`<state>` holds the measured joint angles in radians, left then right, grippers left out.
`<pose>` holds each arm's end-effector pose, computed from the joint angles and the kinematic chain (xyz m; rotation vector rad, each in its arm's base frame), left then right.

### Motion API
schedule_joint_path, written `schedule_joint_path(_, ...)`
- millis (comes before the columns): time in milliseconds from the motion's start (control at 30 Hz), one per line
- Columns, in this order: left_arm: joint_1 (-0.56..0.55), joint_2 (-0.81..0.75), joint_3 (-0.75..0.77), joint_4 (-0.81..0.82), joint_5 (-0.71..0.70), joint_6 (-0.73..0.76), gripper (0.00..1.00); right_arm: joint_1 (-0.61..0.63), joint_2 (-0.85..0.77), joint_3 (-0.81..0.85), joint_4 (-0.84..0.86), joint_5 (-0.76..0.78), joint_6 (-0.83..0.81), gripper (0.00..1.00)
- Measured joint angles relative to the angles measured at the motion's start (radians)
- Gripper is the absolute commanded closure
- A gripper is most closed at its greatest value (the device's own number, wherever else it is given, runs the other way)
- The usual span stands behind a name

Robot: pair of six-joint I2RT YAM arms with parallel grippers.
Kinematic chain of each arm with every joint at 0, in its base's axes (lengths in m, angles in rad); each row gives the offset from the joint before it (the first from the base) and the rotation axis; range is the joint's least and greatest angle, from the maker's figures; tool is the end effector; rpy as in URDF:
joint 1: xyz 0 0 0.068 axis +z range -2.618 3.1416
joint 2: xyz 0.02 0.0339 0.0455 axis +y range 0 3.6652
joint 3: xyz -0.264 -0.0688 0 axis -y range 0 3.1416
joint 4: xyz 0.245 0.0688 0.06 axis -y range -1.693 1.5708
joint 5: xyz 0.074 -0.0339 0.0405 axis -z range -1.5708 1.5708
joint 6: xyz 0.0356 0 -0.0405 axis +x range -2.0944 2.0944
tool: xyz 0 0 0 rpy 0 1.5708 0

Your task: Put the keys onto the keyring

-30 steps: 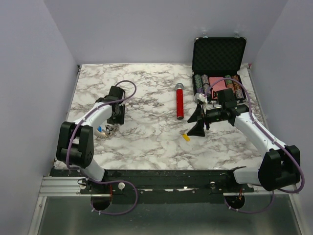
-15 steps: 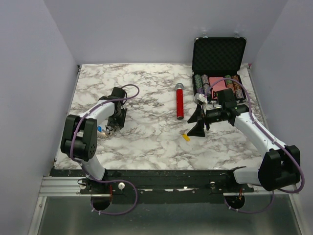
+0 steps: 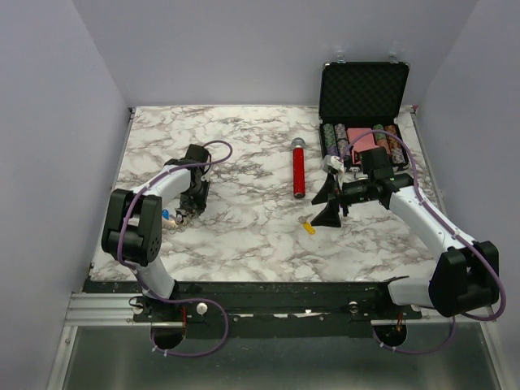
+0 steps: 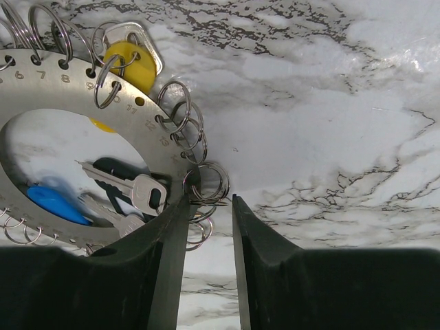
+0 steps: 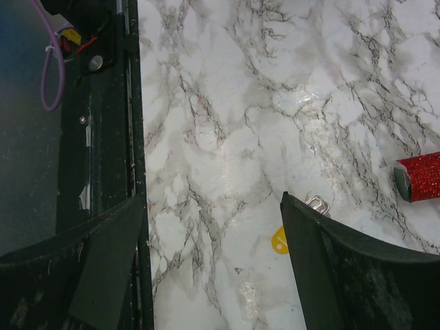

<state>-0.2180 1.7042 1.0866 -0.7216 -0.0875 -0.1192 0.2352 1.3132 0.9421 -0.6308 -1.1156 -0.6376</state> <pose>0.3079 -0.0650 0.1757 0.1284 2.8952 0.0685 0.2368 0.0896 0.2603 -1.2494 1.7619 1.1748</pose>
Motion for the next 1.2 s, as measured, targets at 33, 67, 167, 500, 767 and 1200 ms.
schedule_joint_path(33, 0.000, 0.000, 0.000, 0.000, 0.000, 0.000, 0.61, 0.000, 0.000, 0.000, 0.000, 0.000, 0.000, 0.11)
schedule_joint_path(67, 0.000, 0.000, 0.000, 0.000, 0.000, 0.000, 0.61, 0.000, 0.000, 0.000, 0.000, 0.000, 0.000, 0.11)
schedule_joint_path(167, 0.000, 0.000, 0.000, -0.001, 0.000, 0.000, 0.60, 0.000, 0.000, 0.000, 0.000, 0.000, -0.002, 0.10)
schedule_joint_path(500, 0.000, 0.001, 0.024, -0.004, -0.002, -0.025, 0.59, 0.000, 0.000, 0.000, 0.000, 0.000, -0.008, 0.11)
schedule_joint_path(767, -0.008, 0.007, 0.026, -0.006, -0.011, -0.047, 0.62, 0.000, 0.000, 0.000, -0.001, 0.000, -0.010, 0.10)
schedule_joint_path(1200, -0.060, 0.003, 0.018, -0.013, -0.014, -0.050, 0.79, 0.000, 0.000, 0.000, -0.009, 0.000, -0.012, 0.11)
